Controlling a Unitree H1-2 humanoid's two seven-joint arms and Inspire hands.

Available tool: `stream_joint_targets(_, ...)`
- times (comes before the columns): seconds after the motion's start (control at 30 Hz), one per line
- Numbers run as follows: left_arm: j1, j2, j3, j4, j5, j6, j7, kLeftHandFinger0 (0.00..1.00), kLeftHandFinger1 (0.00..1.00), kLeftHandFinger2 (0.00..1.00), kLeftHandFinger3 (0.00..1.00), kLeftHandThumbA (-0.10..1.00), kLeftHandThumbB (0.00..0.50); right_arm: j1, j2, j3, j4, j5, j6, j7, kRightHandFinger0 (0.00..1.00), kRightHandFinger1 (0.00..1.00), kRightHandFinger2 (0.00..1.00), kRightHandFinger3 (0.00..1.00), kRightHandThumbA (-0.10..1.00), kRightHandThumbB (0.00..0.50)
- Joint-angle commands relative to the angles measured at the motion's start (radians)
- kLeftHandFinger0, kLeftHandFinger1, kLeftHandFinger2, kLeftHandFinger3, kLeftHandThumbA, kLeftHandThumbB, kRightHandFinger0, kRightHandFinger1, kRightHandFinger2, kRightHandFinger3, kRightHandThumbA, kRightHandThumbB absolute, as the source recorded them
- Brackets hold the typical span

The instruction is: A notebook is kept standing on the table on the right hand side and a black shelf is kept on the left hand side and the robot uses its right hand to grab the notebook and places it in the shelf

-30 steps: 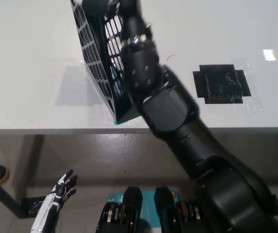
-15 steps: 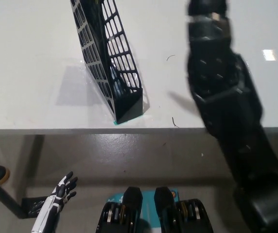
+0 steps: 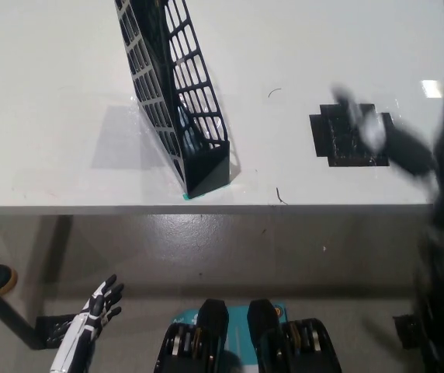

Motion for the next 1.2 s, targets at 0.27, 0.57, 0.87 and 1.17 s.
stream_joint_targets(0.27, -0.012, 0.010, 0.010, -0.024, 0.000, -0.036, 0.003, 1.00, 1.00, 1.00, 1.00, 1.00, 0.098, 0.249, -0.003, 0.020, 0.222, 0.113, -0.181, 0.121, 1.00, 1.00, 1.00, 1.00, 1.00, 0.401)
stream_joint_targets(0.57, -0.014, 0.012, 0.012, -0.023, -0.002, -0.039, 0.000, 1.00, 1.00, 1.00, 1.00, 1.00, 0.088, 0.228, 0.016, -0.008, 0.509, 0.201, -0.231, 0.175, 1.00, 1.00, 1.00, 1.00, 1.00, 0.442)
stream_joint_targets(0.87, -0.031, 0.003, 0.027, 0.000, -0.032, -0.063, -0.002, 1.00, 1.00, 1.00, 1.00, 1.00, 0.090, 0.215, 0.034, -0.022, 0.666, 0.290, -0.251, 0.269, 1.00, 1.00, 1.00, 1.00, 1.00, 0.407)
stream_joint_targets(1.17, -0.034, -0.004, 0.035, -0.007, -0.028, -0.043, 0.004, 1.00, 1.00, 1.00, 1.00, 1.00, 0.108, 0.215, 0.040, -0.041, 0.685, 0.281, -0.246, 0.283, 1.00, 1.00, 1.00, 1.00, 1.00, 0.425)
